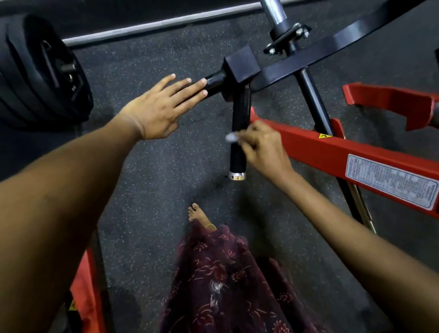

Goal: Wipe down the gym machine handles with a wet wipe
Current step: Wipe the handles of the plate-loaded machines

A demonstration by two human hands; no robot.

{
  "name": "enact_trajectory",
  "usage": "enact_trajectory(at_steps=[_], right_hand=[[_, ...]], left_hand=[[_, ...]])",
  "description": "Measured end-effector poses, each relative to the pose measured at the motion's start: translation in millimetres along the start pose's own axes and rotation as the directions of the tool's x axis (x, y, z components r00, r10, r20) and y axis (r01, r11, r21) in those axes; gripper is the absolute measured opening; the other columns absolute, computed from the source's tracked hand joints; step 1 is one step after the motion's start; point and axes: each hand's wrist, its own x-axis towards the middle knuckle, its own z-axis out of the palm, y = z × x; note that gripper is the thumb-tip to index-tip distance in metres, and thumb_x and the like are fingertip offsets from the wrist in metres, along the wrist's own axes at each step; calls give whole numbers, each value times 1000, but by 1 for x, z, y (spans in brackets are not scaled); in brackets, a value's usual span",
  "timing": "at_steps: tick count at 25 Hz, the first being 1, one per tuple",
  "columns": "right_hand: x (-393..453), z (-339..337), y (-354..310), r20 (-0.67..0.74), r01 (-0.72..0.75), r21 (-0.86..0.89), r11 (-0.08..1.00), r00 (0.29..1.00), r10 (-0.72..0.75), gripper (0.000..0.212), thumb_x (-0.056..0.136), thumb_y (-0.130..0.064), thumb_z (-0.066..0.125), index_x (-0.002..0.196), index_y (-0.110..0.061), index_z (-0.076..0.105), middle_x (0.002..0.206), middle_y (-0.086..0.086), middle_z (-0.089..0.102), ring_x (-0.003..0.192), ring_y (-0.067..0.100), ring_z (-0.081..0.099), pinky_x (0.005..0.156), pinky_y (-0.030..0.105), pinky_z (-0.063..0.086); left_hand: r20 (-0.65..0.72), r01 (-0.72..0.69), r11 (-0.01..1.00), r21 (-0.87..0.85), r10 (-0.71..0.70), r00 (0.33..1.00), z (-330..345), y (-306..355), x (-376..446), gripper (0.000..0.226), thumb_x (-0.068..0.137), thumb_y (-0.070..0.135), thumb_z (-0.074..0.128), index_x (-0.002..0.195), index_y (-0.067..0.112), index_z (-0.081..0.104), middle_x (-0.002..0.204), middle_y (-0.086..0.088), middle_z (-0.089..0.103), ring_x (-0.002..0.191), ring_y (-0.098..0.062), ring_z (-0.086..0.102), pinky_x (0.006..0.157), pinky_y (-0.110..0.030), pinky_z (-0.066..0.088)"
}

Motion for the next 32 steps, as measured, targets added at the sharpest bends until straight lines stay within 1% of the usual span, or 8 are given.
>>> enact_trajectory(at_steps=[4, 11, 13, 17, 19, 22, 26, 32], right_hand=[[45, -13, 6, -196, -89, -78, 993, 978, 72, 22, 80, -5, 60, 98, -6, 72, 82, 16, 60, 72, 31, 60, 64, 34, 48], [-33, 10, 10, 61, 73, -28, 997, 996, -71, 27, 78, 3, 58, 100, -4, 71, 83, 17, 59, 73, 34, 62, 61, 37, 54], [-33, 8, 9, 113, 53, -4, 999, 992, -52, 28, 77, 4, 60, 99, -8, 72, 81, 16, 58, 71, 32, 61, 60, 35, 53], [7, 2, 10, -155, -22, -9, 1000, 988, 20, 26, 76, 3, 60, 96, -7, 72, 77, 15, 57, 67, 28, 58, 62, 27, 42], [2, 9, 10, -189, -28, -20, 999, 982, 24, 28, 75, 5, 61, 98, -6, 71, 78, 16, 58, 69, 29, 60, 64, 27, 43], [-36, 20, 14, -129, 35, -27, 999, 991, -38, 33, 73, 11, 63, 102, -3, 69, 76, 16, 57, 67, 30, 60, 62, 33, 50], [-64, 19, 11, 28, -8, -20, 1000, 1000, 8, 22, 74, 6, 64, 95, 0, 69, 79, 16, 60, 70, 34, 63, 59, 41, 56], [-33, 20, -3, -132, -83, -6, 997, 988, 82, 30, 76, 5, 59, 102, -6, 70, 84, 15, 58, 74, 30, 62, 60, 34, 54]], left_hand=[[-34, -6, 1000, -6, 5, 999, 1, 1, 1, 106, 74, 16, 60, 148, 18, -15, 153, -19, 21, 130, -40, 38, 109, -53, 24], [-26, 27, 999, -24, -27, 999, -5, 4, 3, 95, 71, 14, 68, 148, 8, 13, 152, -20, 24, 129, -42, 39, 108, -56, 27], [-29, 24, 999, -24, -25, 999, -4, 3, 3, 93, 73, 16, 64, 148, 8, 10, 153, -19, 21, 128, -42, 39, 108, -55, 26], [-35, 16, 999, -35, -18, 999, -5, 2, 2, 80, 79, 24, 40, 149, 8, 7, 154, -14, 13, 128, -42, 38, 108, -55, 25], [-28, 17, 999, -37, -18, 999, -5, 3, 2, 79, 79, 20, 47, 149, 6, 11, 154, -16, 14, 128, -42, 38, 108, -56, 26], [-33, 23, 999, -33, -24, 999, -6, 4, 2, 88, 75, 14, 62, 148, 6, 13, 154, -18, 15, 127, -42, 39, 108, -56, 27], [-55, 9, 998, -55, -12, 998, -3, 3, 1, 96, 76, 19, 55, 150, 15, -6, 154, -1, -17, 129, -40, 36, 110, -52, 22], [-44, 23, 997, -68, -26, 999, -1, 3, 1, 97, 76, 16, 57, 150, 16, -7, 155, -2, -14, 129, -40, 37, 110, -51, 21]])
